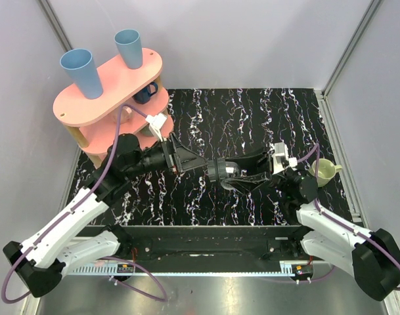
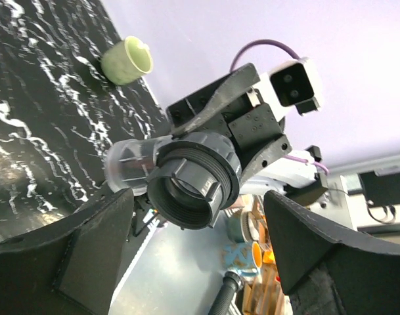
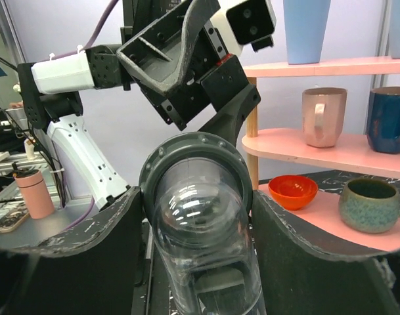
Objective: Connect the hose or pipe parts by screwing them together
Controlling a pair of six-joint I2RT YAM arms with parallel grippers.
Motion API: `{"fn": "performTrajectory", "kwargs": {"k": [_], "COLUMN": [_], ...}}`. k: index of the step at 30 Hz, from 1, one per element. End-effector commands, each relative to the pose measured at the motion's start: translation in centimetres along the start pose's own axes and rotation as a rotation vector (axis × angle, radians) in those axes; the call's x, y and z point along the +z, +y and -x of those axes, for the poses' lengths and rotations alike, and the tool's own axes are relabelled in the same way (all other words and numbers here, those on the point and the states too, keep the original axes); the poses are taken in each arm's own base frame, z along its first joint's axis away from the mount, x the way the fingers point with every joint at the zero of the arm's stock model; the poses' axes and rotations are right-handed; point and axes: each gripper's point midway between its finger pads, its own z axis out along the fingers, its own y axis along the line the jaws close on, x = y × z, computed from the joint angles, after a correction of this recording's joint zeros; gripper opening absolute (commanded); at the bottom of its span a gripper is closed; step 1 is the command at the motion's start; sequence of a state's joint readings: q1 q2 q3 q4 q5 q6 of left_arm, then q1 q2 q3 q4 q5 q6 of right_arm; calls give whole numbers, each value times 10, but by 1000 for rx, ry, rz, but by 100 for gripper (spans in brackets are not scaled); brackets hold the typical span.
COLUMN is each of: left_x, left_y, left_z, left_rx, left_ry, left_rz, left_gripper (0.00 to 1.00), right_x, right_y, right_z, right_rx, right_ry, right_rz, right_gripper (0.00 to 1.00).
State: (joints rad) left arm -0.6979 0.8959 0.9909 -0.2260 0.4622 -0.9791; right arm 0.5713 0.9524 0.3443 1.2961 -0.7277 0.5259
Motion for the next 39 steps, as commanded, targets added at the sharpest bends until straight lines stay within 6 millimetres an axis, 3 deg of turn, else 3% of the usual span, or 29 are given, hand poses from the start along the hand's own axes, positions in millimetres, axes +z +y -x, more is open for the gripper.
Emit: {"fn": "performTrajectory", "kwargs": {"k": [1, 14, 27, 30, 35, 39], "left_x": [2, 9, 13, 17, 19, 19], "left_y": [-35, -25, -24, -20, -20, -19], "left_z": [-2, -9, -16, -23, -27, -29], "left_rx": [-31, -55, -47, -42, -26, 64], "left_ry": [45, 59, 73, 94, 102, 104], "left_rz": [-207, -231, -281, -286, -302, -309], "left_gripper": [83, 49, 49, 39, 0, 0], "right_x": [2, 3, 5, 5, 6, 9], "right_y": [17, 12, 5, 4, 2, -4], "right_z": [33, 36, 35, 34, 33, 31], "right_rx": [-184, -154, -104, -94, -58, 11], "right_ry": [-114, -132, -139, -142, -146, -144], "right_rz": [74, 43, 19, 14, 5, -15], "right_gripper": [1, 0, 0, 0, 0, 0]}}
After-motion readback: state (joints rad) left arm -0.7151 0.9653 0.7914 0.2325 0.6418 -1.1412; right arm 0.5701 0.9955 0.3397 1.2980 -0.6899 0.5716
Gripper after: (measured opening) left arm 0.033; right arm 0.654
